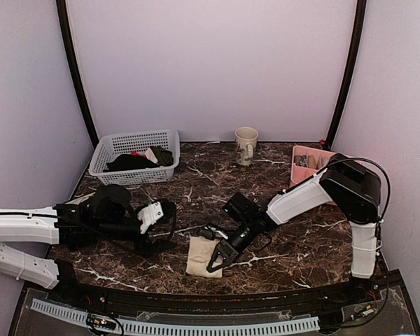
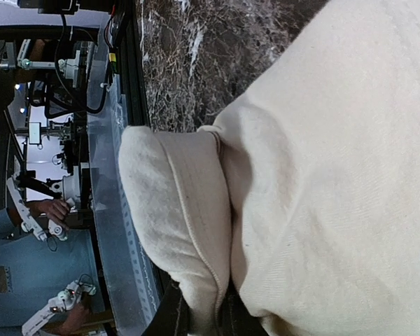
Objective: Roll the underwear
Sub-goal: Roll the underwear at the center of the board.
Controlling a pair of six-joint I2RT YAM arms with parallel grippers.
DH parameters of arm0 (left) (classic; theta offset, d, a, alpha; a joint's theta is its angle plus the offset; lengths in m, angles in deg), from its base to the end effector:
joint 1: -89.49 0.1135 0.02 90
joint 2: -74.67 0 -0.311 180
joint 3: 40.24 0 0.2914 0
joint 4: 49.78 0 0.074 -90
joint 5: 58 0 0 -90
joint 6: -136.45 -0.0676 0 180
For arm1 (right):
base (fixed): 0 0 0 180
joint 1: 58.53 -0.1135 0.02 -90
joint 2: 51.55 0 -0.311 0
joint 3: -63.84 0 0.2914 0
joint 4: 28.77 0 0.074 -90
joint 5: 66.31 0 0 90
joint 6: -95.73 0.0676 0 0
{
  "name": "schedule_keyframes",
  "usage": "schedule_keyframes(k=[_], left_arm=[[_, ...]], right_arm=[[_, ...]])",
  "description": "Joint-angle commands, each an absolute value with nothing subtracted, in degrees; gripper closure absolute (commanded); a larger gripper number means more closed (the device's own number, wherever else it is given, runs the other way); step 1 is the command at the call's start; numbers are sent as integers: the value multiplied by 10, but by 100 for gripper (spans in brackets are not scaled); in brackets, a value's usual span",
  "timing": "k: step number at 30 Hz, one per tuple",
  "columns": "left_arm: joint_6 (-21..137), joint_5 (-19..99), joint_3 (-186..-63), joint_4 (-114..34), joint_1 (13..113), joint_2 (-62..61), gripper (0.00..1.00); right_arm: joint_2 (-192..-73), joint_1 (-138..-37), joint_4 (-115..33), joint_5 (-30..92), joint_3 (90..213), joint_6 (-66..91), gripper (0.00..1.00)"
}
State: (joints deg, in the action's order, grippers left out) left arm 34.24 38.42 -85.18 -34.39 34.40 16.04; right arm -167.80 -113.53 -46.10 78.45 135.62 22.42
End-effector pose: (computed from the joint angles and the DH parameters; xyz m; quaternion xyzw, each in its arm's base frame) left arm 0.1452 -0.2213 0.2415 0.5005 0.7007 -0.2299 0.4535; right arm 0.1950 0.3748 0.0887 0.3884 -0.7768 -0.4882 0.0858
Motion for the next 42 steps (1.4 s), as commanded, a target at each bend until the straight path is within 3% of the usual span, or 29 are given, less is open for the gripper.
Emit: schedule_keyframes(k=[1,16,19,23,29,33,38,42], left_arm=[[251,345,-842,-365,265,101,27],[142,338,-923,-447,195,-118,37],[142,340,-933,-429,194,-145,49],[170,348,-951,-365,195,-161,74],[226,425,-983,-260,220,-179,88],[241,509,-1004,-220,259,-184,91],[242,622,-1044,-167,313,-226,91],[233,726,-1105,-105,351,-308,91]], right_arm=[[-1718,-1125,-509,774,1362,248,100],[-1756,-1108,-539,785,1385,270,100],[-1752,-1107,-540,782,1387,269,100],[-1738,-1103,-542,770,1386,269,99],[-1678,-1095,-538,726,1383,264,76],[-1600,-1094,-512,648,1353,243,66],[-1468,-1094,-409,551,1237,224,44],[-1348,-1121,-339,475,1149,148,41]])
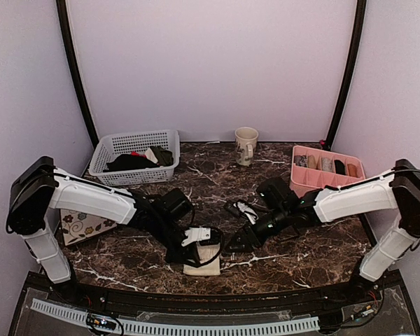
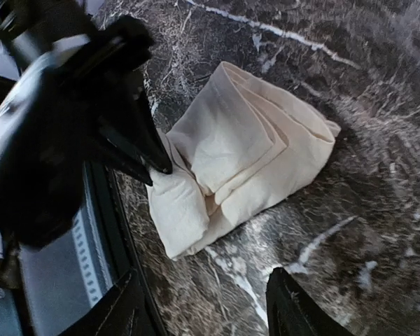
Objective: Roll the underwear
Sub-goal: Roll the underwear at the center of the board.
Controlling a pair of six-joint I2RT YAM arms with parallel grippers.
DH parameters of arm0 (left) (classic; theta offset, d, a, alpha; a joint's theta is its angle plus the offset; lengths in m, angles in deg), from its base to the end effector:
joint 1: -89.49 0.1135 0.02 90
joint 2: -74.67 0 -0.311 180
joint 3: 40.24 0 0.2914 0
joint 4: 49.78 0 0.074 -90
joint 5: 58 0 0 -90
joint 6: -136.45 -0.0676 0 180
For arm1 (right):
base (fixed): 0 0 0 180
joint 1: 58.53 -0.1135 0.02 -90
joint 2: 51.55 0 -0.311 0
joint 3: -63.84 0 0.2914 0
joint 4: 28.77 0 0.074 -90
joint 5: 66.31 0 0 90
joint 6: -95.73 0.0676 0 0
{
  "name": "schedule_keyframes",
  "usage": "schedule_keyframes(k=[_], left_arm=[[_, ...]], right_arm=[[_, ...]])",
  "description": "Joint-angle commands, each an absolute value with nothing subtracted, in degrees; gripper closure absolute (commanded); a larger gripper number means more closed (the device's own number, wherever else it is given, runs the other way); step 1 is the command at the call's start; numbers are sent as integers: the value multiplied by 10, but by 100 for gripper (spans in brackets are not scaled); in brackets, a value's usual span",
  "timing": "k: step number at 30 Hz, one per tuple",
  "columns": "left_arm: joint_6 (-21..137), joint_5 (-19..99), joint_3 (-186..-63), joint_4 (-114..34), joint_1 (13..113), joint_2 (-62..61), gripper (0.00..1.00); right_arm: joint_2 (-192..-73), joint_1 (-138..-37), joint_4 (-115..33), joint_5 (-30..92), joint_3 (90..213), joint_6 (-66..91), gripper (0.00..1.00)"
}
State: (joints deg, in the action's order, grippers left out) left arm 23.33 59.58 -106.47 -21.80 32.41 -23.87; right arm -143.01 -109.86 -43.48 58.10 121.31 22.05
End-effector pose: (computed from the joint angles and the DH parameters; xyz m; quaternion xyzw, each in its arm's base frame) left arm 0.1796 -0.3350 0.1490 0.6514 0.6787 -0.2931 0.1708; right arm 0.1921 0.3012 0.1640 -0.3684 0.8211 0.4175 0.1258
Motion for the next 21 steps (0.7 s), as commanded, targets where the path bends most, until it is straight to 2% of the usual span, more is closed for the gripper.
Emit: schedule_keyframes(k=[1,7,14,21], left_arm=[[229,748,-1117,-89,358,-327,91],[204,827,-1168,-28,395,-403,92],[200,864,-1194,-13,410,-448,91],[201,869,-1197,-15,414,-452,91]], right_arm=[[-1326,-1134,-323,454,1130,130,42],[-1288,-1237,-297,344,1096,36,43],[-1394,-1310,-286,304,1153,-61,42],[-1472,-1336,-267,289,1182,-102,42]])
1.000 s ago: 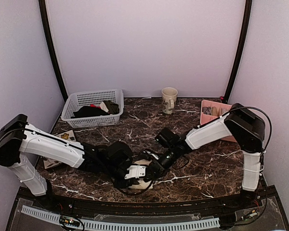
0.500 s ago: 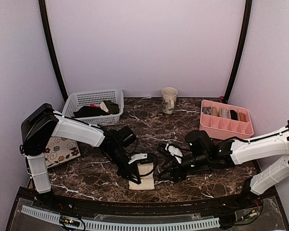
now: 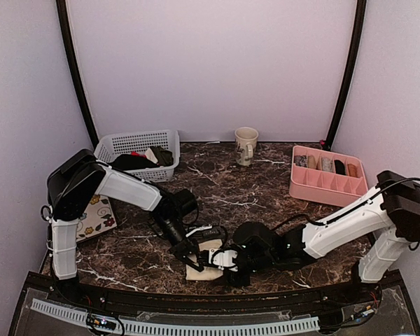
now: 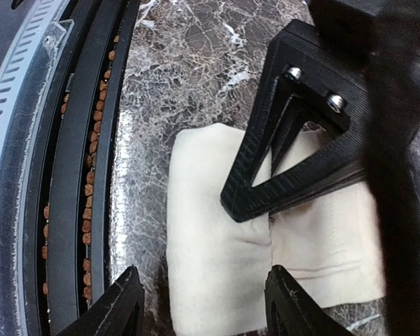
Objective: Roll the underwear
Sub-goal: Roll the underwear at the center of the board.
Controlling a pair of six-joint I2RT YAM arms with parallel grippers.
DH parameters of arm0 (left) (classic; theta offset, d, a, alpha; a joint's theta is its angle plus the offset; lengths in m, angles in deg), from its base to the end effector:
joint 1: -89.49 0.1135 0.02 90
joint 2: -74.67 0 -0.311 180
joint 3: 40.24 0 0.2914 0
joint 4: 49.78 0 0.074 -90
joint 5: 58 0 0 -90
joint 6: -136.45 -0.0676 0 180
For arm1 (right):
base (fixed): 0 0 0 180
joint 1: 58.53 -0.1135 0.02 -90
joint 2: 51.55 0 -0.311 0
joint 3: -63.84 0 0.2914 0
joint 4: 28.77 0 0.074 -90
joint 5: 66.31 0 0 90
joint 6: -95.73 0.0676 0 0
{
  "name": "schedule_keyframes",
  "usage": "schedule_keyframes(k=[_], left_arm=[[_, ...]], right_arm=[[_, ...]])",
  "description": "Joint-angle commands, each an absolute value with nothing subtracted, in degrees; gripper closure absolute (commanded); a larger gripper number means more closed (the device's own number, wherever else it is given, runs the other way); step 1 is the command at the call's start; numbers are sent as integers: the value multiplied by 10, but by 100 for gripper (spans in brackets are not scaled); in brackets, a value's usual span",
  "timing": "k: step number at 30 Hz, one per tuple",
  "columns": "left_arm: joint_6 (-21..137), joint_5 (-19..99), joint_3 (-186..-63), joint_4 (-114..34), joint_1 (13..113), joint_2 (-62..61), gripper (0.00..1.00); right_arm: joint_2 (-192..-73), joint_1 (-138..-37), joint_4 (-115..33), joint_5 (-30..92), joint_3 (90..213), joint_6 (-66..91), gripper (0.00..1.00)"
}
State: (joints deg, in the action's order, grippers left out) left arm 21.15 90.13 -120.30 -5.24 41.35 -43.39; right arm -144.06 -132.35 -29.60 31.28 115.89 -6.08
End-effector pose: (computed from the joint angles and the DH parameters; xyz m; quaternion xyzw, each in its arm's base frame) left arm 0.2309 -0.3438 0.0998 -0.5468 -0.6802 0.4864 0.0402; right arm 0.0921 0.3495 0.1421 -0.6378 0.6483 0.2636 0.3216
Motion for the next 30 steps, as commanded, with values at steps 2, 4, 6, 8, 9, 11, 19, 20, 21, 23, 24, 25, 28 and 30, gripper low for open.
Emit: schedule_keyframes(k=[2,4,6,8,9,11,19,20,21,23,24,25,28,30], left_arm=[[203,872,-1195,-17,415,-453,91],[203,874,-1195,-17,415,-454,90],[203,877,-1196,-18,417,-455,90],[203,877,-1197,-18,418,-455,90],[202,876,-1198,-16,419,-453,88],[205,875,-1199,-20,423,-448,76],[252,775,-1147,-144,487,-287,49],[258,754,-1129,-175,493,-253,49],[261,718,-1102,-207,496,-206,48],[258,668,-1057,-272,497,-139,47],[257,649,-1035,-299,497,-109,46],[256,629,-1016,-321,496,-81,45],[252,596,-968,-354,491,-12,36],[249,576,-944,-361,478,23,31]], right_arm=[[-1492,-1339,-275,284,1191,-113,44],[-1503,-1342,-279,278,1193,-121,47],[-1509,-1346,-281,273,1190,-128,52],[-1512,-1348,-282,266,1184,-130,69],[-1513,-1348,-287,263,1184,-128,79],[-1513,-1348,-304,267,1185,-115,96],[-1476,-1321,-384,373,1198,17,100],[-1473,-1313,-394,389,1202,45,100],[-1473,-1303,-401,406,1209,65,100],[-1480,-1279,-421,455,1226,104,100],[-1486,-1266,-431,477,1235,119,100],[-1492,-1254,-440,498,1244,135,100],[-1519,-1215,-457,584,1271,181,100],[-1541,-1194,-461,631,1288,210,100]])
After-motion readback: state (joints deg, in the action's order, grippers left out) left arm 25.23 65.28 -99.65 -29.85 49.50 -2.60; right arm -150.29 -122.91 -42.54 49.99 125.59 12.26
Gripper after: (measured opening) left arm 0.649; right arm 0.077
